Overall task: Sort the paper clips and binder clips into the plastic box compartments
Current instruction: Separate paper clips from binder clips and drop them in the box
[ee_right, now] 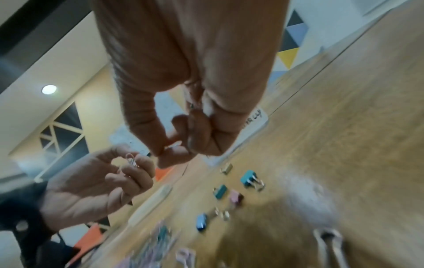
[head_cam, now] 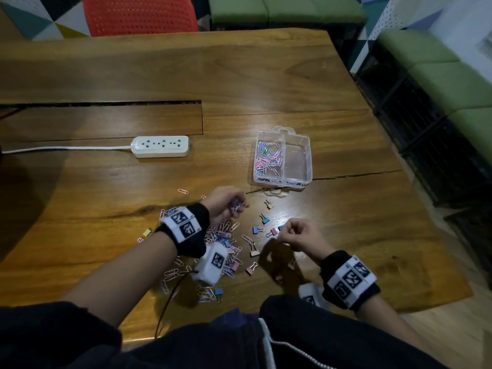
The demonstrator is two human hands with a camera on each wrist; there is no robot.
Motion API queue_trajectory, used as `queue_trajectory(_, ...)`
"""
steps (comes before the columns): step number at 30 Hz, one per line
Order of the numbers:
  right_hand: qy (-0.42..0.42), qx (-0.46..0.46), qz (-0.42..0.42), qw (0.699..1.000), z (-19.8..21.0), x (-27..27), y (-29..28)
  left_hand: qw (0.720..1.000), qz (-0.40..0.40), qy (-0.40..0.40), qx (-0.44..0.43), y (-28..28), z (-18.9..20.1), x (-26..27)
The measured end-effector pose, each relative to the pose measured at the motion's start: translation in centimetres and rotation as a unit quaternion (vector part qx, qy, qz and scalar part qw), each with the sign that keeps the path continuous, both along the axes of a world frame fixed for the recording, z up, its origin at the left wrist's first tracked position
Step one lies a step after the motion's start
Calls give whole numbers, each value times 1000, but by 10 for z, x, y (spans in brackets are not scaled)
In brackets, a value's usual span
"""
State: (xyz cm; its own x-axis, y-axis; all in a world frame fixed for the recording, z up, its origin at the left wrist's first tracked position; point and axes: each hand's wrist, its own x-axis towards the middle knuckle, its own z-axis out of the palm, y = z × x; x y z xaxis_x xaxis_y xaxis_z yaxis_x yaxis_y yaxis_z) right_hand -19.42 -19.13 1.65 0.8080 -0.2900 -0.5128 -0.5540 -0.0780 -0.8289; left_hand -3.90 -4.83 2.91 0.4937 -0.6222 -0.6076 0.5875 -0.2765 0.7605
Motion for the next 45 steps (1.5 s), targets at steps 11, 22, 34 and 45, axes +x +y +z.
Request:
queue_trajectory(11,-18,42,-102,994,41,59,-49,989,117,91,-26,-97,43,42)
queue_trajectory(22,-4,-42,-75,996,44,144,-50,997,50,43,-38,-89,32,56)
queue_trajectory(34,12,-244,154,957,-30,40,22,779,-367,-449,238,15,-19,-13)
queue_trajectory(45,-8,-347,106,932,-33,11,29,669,-422,-560,246,11,-42,-61)
